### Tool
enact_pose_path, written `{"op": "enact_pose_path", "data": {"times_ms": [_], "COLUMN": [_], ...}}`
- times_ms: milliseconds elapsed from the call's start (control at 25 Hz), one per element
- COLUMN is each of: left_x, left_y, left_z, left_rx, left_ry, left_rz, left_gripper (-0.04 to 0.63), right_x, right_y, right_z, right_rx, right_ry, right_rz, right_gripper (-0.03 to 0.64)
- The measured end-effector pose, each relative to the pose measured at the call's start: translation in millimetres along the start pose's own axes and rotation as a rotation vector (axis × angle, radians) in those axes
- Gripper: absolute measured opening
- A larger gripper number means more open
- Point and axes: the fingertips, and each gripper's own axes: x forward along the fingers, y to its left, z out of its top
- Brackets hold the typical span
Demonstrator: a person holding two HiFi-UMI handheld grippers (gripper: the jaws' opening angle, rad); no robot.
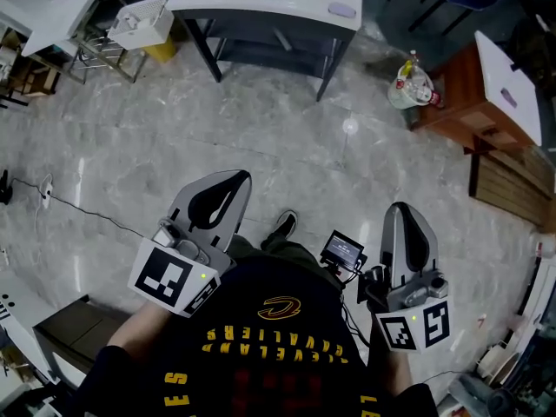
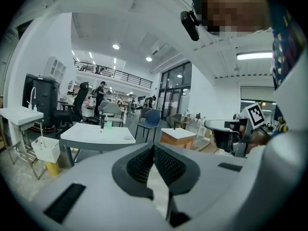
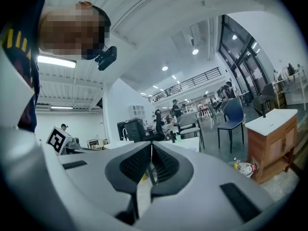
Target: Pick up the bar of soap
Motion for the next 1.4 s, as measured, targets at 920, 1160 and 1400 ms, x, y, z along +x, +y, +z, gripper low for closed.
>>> {"op": "enact_pose_path", "data": {"times_ms": [920, 1160, 1400], "left_x": [119, 144, 157], "left_y": [107, 171, 214], "left_z": [27, 34, 36], "left_rx": [-0.009, -0.04, -0.069], "left_ry": [0.014, 0.027, 0.036], "left_rz": [-0.135, -0.177, -0.191], "left_gripper": [0.011, 0.011, 0.011], "right_x": [148, 203, 241], "right_y": [-22, -15, -6], "right_z": [10, 13, 10], "right_rx": [-0.073, -0.07, -0.066], "right_ry": [0.05, 0.065, 0.097], "right_rz": [-0.059, -0.132, -0.166], "right_gripper": [0.017, 0.017, 0.017]}}
